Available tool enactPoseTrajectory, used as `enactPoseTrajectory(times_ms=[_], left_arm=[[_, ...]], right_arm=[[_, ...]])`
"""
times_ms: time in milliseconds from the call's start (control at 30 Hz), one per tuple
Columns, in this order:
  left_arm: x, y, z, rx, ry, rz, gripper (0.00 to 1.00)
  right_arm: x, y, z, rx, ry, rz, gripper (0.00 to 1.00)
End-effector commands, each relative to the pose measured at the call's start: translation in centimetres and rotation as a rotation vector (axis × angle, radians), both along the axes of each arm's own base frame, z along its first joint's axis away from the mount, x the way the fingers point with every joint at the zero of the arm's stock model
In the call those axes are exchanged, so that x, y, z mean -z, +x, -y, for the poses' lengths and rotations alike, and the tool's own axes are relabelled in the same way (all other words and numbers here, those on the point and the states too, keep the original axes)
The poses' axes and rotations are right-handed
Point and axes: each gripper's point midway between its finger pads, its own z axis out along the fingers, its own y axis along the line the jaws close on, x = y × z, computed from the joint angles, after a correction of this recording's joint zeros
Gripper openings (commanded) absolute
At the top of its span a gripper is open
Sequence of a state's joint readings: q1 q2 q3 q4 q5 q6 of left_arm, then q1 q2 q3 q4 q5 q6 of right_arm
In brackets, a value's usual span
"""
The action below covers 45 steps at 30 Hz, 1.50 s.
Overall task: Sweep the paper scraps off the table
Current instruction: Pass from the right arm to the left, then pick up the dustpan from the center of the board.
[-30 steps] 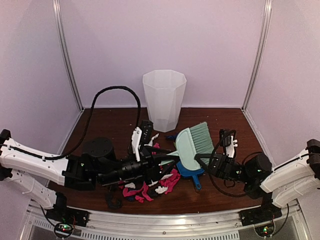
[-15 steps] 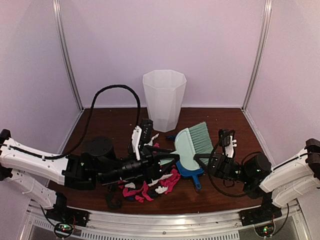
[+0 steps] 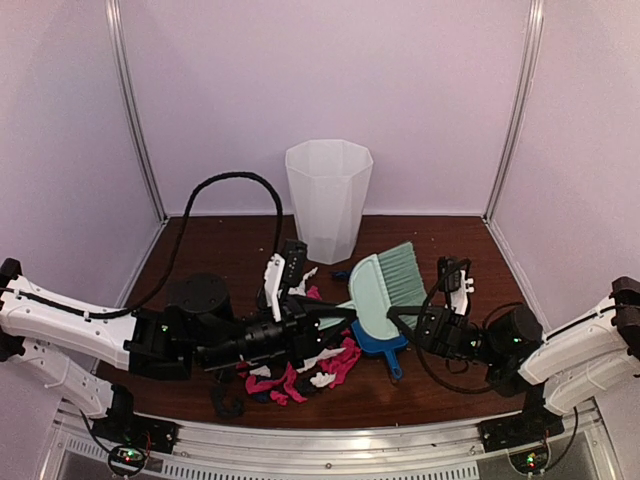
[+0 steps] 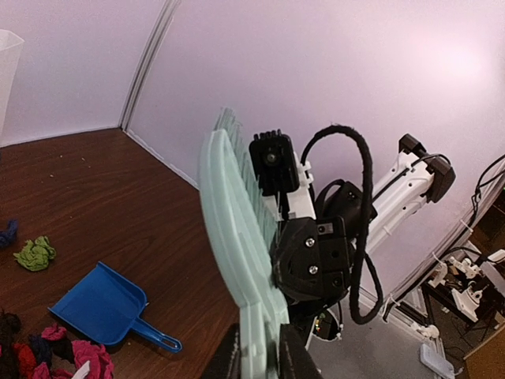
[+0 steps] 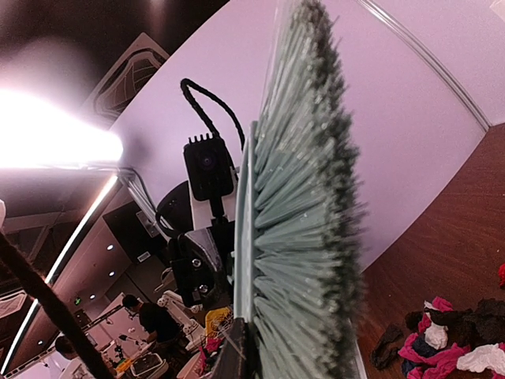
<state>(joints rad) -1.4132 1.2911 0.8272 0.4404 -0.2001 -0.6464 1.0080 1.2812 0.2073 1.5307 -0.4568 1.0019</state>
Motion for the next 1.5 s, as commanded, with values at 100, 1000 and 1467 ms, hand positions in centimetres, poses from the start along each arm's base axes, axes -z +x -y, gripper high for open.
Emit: enactPoseTrajectory(times_ms=[100, 1000, 1467], left_arm=[[-1.8, 0.3, 0.3, -0.008, -0.044, 0.0, 0.03], [2.2, 6.3, -11.4, -0.498, 0.197, 0.073, 0.0], [7.4, 8.8, -21.1, -0.853, 0.448, 0.12, 0.0]], right_arm=[[-1.9, -0.3, 0.3, -0.002, 0.059, 0.059, 0.0], [3.6, 7.1, 1.4, 0.477, -0.437, 0.044, 1.0], [13.2, 6.1, 4.7, 0.655, -0.859, -0.145, 1.0]])
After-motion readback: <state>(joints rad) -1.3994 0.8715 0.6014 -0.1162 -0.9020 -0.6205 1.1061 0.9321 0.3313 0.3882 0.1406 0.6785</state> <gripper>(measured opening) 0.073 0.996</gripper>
